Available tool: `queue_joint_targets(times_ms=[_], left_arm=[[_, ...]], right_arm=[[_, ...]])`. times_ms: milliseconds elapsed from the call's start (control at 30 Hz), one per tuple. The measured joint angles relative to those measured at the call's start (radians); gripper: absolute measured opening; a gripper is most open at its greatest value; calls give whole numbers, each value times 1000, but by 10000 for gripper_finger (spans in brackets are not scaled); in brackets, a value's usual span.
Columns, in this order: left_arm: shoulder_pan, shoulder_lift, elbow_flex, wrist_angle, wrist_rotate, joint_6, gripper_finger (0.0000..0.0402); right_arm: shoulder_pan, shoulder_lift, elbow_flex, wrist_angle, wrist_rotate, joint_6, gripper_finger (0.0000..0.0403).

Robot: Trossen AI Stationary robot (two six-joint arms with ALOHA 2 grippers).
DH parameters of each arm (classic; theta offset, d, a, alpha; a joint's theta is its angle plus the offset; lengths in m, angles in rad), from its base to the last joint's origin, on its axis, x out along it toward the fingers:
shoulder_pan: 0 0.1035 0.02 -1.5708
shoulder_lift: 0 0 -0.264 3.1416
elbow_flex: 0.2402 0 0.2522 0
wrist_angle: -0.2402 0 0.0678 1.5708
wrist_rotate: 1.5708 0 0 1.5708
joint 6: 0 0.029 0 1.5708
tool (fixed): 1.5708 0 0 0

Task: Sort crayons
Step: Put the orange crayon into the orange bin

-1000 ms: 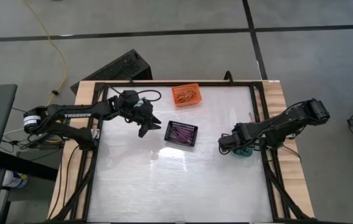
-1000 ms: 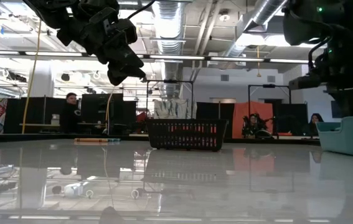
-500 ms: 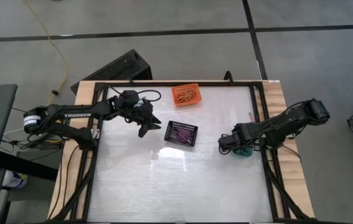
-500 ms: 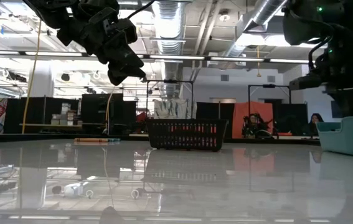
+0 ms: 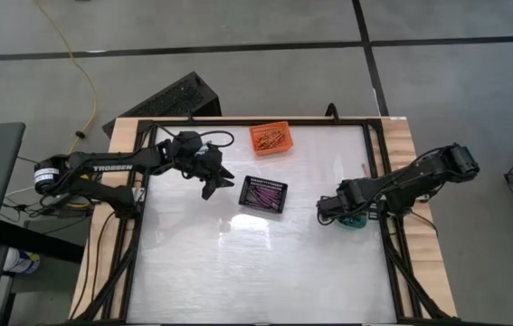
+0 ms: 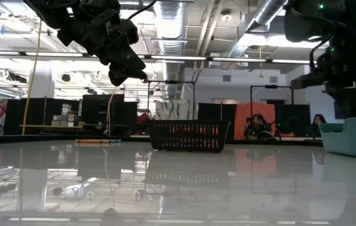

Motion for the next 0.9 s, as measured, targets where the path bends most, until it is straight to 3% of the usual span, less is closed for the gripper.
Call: queue_joint_targets(times_ms=[567,900], left_arm=[[0,0,0,0,-334,-51,132],[0,0,0,-1,-364,-51,132]], right_arm=[[-6,0,128,-316,61,-87,62],[-35,-91,131,-361,94,-127,62]])
